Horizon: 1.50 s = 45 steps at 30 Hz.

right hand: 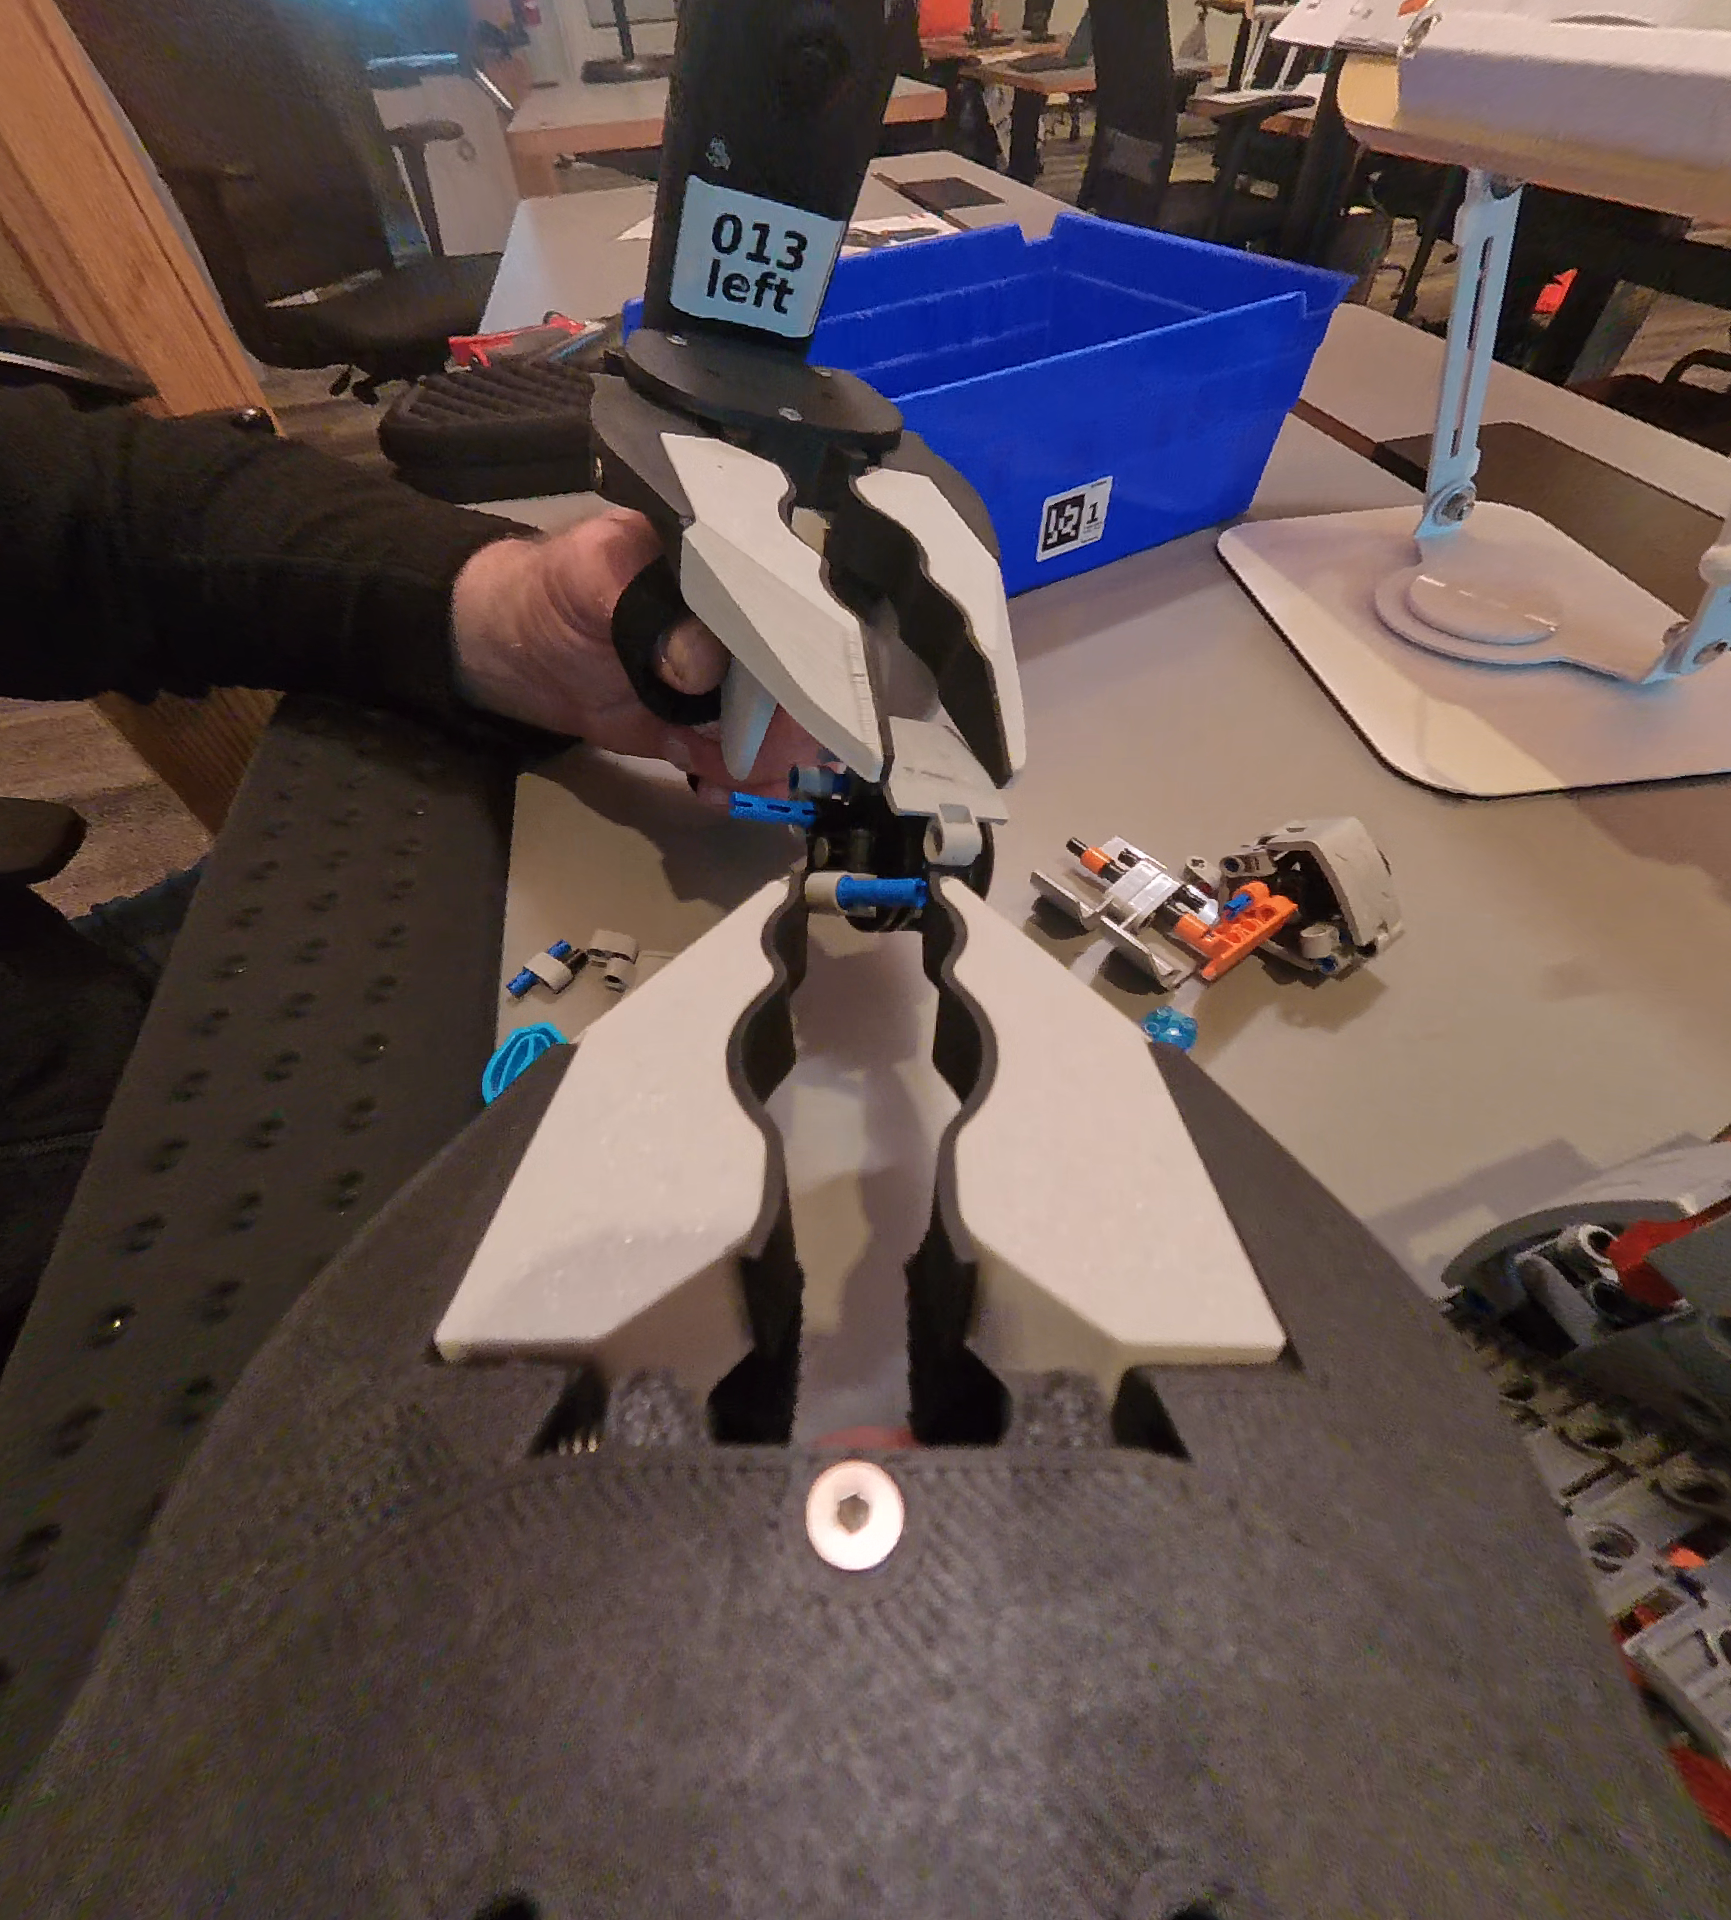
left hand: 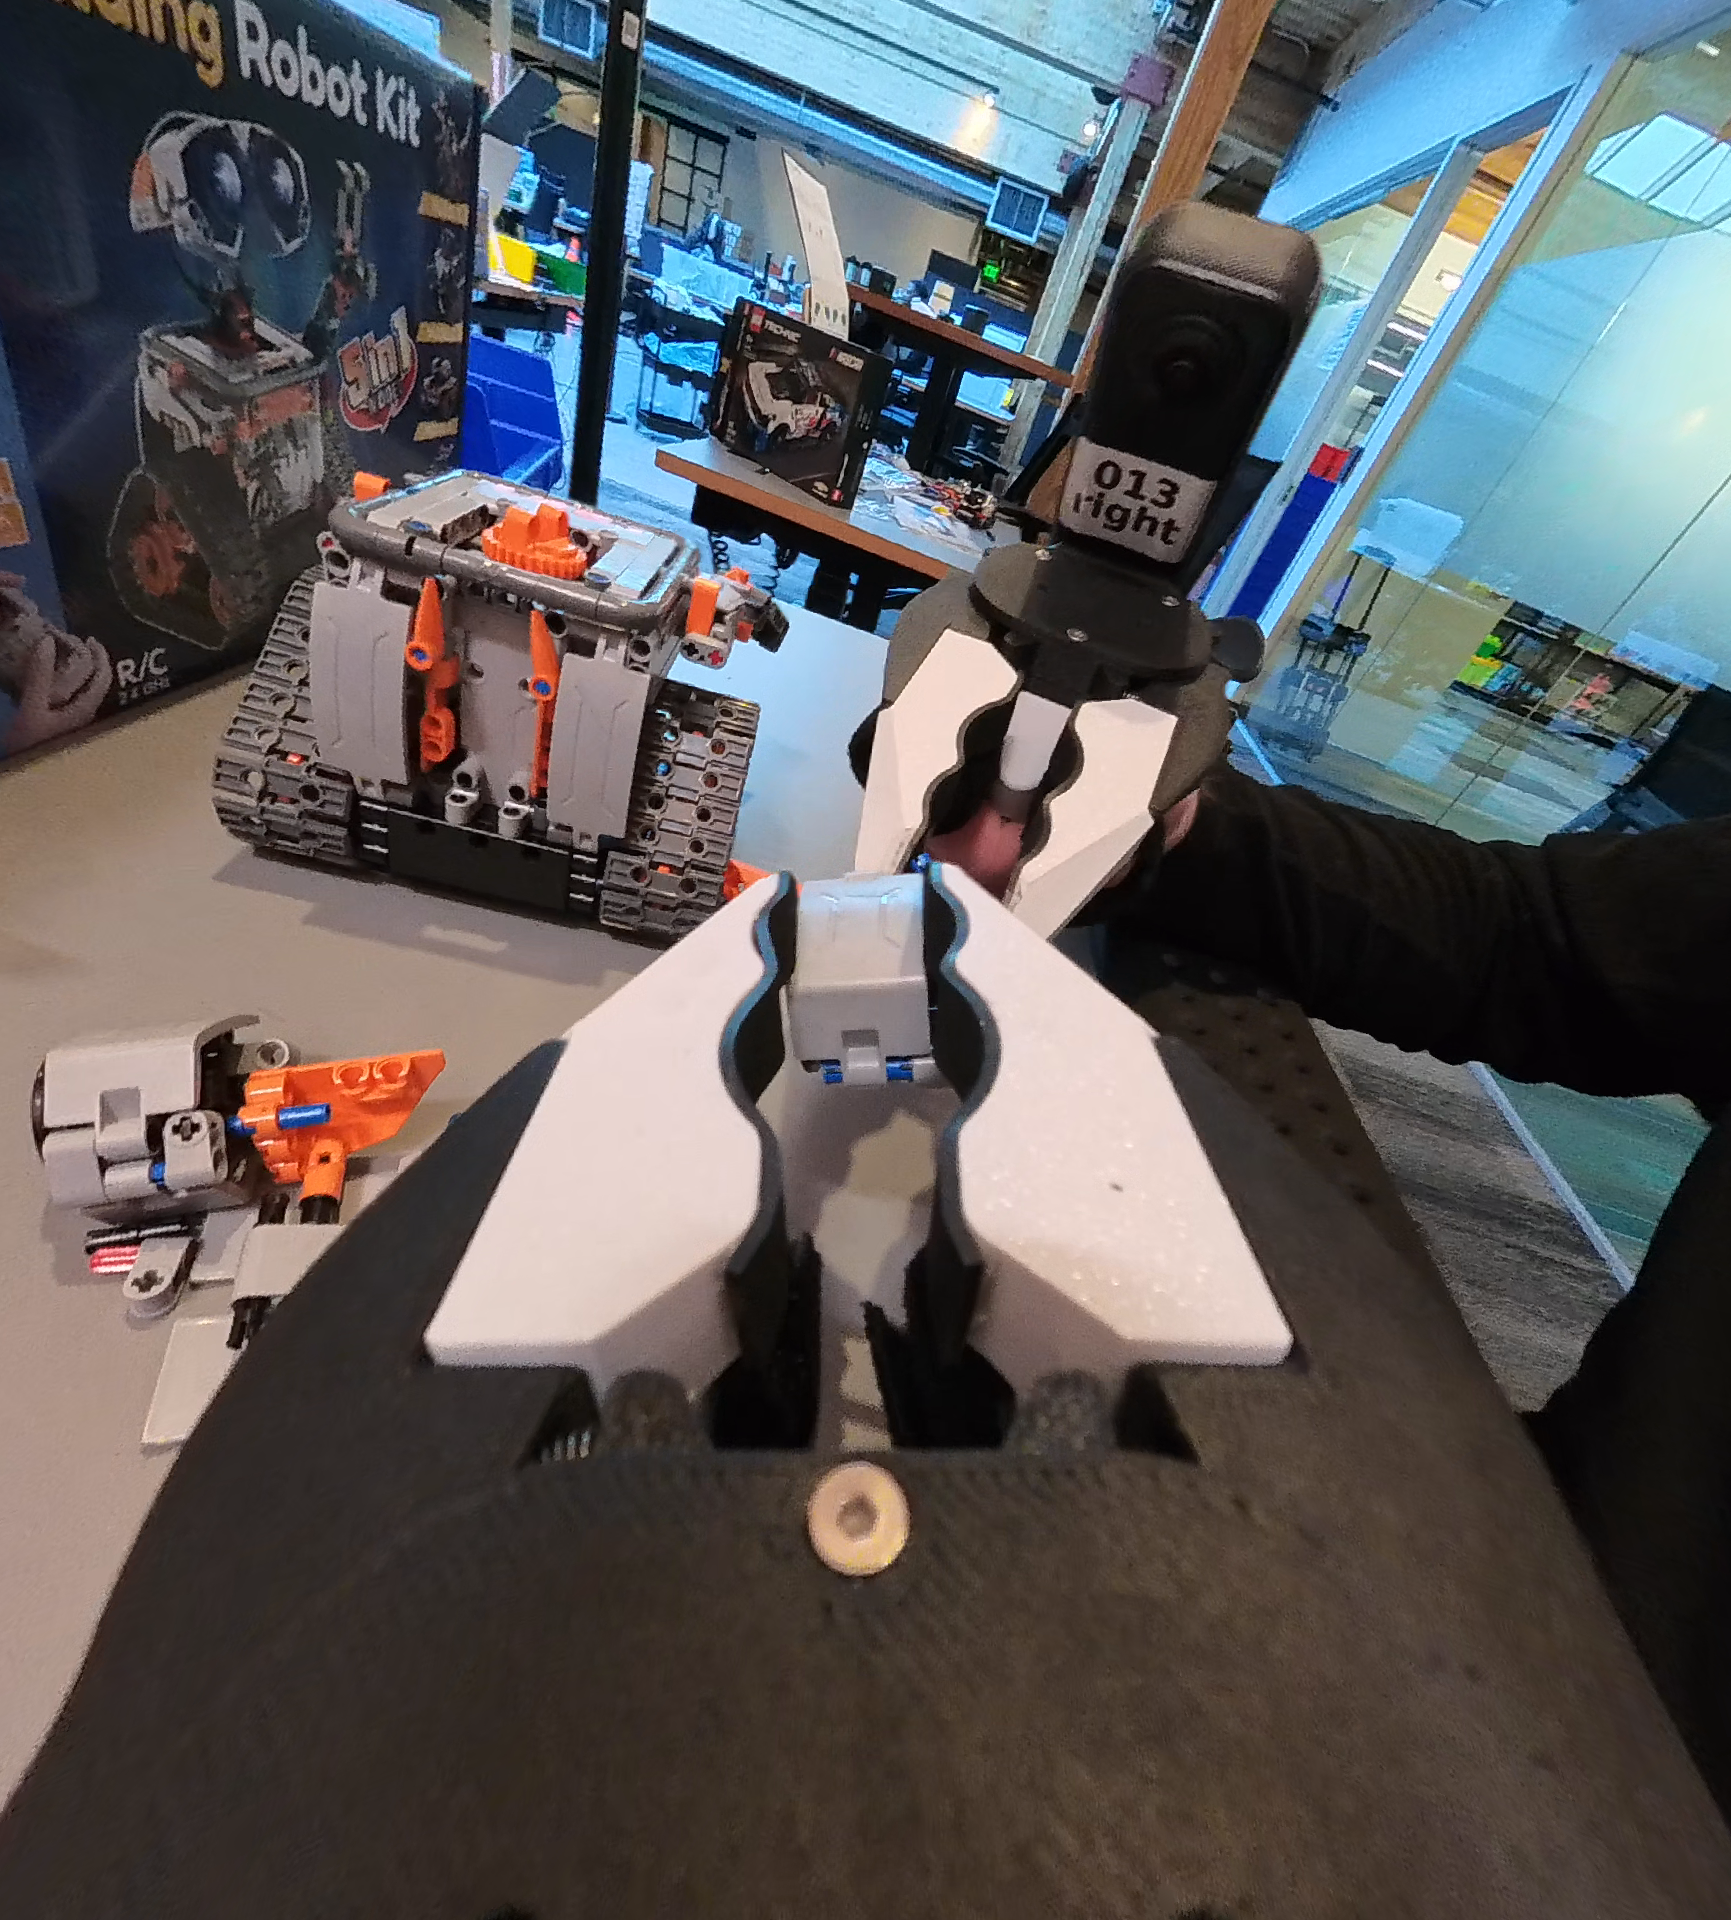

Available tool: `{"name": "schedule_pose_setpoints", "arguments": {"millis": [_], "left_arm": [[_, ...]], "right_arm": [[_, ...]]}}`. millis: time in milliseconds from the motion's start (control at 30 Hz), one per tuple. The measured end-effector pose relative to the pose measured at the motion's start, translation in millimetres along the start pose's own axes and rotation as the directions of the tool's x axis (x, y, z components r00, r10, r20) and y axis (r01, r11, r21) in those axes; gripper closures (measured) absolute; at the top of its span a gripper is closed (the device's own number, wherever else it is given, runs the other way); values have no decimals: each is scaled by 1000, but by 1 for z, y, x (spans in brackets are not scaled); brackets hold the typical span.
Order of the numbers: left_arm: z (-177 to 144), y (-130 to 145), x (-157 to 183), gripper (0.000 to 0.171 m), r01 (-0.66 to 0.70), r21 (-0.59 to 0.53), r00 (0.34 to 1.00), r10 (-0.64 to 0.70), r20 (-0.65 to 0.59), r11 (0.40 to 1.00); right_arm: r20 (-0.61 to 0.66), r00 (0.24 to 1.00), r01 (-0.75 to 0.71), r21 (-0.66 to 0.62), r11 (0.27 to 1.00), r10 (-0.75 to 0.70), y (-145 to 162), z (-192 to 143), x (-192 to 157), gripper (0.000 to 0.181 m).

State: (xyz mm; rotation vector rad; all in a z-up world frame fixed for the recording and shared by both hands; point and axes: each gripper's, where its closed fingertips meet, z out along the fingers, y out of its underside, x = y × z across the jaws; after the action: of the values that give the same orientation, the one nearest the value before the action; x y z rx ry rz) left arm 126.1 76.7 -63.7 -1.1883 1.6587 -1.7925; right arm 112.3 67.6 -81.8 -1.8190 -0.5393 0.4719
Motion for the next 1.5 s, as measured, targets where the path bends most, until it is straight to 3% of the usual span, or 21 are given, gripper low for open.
{"name": "schedule_pose_setpoints", "arguments": {"millis": [133,167,367,500,600,767,1067,1500], "left_arm": [[-1,-1,4,151,-7,2,1000,7,-19,1000],[-1,-2,10,171,-17,11,998,18,-60,1000],[2,5,9,171,-59,-43,998,57,-38,997],[-5,3,-1,138,-84,-77,996,86,28,994],[-7,12,-2,126,-74,-146,997,78,23,986],[-7,10,8,147,-70,-125,997,66,-40,990],[-6,18,10,148,-114,-225,993,111,-25,968],[-4,24,12,148,34,-227,995,-55,-87,973]], "right_arm": [[10,1000,6,10,1000,-6,-2,-1,-2,162],[7,1000,9,7,1000,-9,-2,-1,-2,162],[8,999,50,-36,998,-50,4,1,-5,162],[-51,990,126,-46,991,-128,2,-3,-1,162],[-72,987,140,-19,990,-141,-4,-8,0,162],[-75,984,163,-3,987,-162,-8,-11,-2,162],[-94,957,270,-65,961,-275,-4,-10,-10,163],[-109,908,394,-112,912,-406,-5,-8,-19,163]]}}
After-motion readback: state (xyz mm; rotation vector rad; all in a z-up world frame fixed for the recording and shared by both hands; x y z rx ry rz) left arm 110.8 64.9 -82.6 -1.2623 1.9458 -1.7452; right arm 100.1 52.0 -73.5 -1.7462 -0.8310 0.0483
